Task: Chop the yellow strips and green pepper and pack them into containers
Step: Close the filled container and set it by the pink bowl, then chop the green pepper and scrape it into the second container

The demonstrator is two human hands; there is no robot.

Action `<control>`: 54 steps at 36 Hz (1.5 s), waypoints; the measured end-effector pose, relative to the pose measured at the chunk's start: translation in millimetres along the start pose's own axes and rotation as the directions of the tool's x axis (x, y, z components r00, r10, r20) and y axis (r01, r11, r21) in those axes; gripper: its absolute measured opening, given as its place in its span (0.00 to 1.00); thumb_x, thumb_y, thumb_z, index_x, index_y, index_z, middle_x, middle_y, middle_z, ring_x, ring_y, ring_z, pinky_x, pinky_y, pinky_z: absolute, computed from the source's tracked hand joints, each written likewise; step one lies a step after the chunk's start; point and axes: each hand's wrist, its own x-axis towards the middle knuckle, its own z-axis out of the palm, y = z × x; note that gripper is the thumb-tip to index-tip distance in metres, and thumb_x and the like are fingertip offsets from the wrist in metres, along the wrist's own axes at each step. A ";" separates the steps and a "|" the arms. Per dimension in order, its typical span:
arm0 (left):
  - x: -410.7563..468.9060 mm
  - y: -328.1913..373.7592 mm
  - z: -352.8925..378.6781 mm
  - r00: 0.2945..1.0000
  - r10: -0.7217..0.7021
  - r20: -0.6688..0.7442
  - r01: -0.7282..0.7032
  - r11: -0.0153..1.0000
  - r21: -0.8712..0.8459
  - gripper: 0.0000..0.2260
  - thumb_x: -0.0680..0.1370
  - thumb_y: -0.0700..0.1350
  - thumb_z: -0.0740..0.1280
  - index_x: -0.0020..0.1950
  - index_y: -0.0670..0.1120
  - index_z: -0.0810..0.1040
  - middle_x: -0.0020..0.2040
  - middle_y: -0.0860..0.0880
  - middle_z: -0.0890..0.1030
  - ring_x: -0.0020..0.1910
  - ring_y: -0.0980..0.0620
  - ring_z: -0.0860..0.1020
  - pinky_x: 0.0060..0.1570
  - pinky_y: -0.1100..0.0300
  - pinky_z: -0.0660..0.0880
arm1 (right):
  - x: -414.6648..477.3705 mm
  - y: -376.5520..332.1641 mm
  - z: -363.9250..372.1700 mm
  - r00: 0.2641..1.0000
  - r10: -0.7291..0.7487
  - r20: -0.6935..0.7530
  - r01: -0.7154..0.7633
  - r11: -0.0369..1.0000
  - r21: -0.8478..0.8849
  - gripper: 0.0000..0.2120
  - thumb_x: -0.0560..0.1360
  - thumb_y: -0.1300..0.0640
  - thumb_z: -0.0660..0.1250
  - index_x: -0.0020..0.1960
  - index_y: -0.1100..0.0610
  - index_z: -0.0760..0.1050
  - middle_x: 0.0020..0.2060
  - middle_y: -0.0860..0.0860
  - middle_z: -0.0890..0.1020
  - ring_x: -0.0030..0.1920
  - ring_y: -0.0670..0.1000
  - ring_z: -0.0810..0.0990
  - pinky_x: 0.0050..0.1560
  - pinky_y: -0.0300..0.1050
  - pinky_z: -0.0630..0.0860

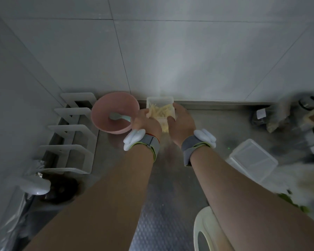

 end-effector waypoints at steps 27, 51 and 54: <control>-236.3 25.7 132.5 0.968 0.068 0.242 -0.077 0.997 0.026 0.36 0.70 0.53 0.68 0.75 0.51 0.58 0.76 0.48 0.58 0.71 0.43 0.62 0.68 0.51 0.62 | -122.4 155.3 -203.9 0.850 0.511 0.125 -0.525 0.807 0.270 0.06 0.77 0.58 0.62 0.51 0.60 0.73 0.45 0.59 0.76 0.44 0.56 0.76 0.50 0.50 0.72; -217.1 13.7 147.3 0.933 0.237 0.272 -0.315 0.903 0.293 0.43 0.66 0.47 0.74 0.75 0.51 0.53 0.73 0.54 0.55 0.63 0.44 0.72 0.52 0.56 0.72 | -106.5 162.4 -180.4 0.796 0.588 0.143 -0.540 0.582 0.608 0.20 0.70 0.63 0.71 0.59 0.60 0.68 0.39 0.58 0.77 0.29 0.52 0.75 0.42 0.52 0.81; -218.7 12.5 150.2 0.940 0.224 0.258 -0.291 0.920 0.263 0.43 0.65 0.47 0.73 0.74 0.52 0.53 0.72 0.56 0.55 0.61 0.46 0.73 0.48 0.57 0.71 | -106.9 162.3 -179.1 0.793 0.597 0.119 -0.540 0.599 0.591 0.19 0.67 0.60 0.72 0.53 0.56 0.66 0.41 0.57 0.78 0.33 0.56 0.78 0.48 0.57 0.81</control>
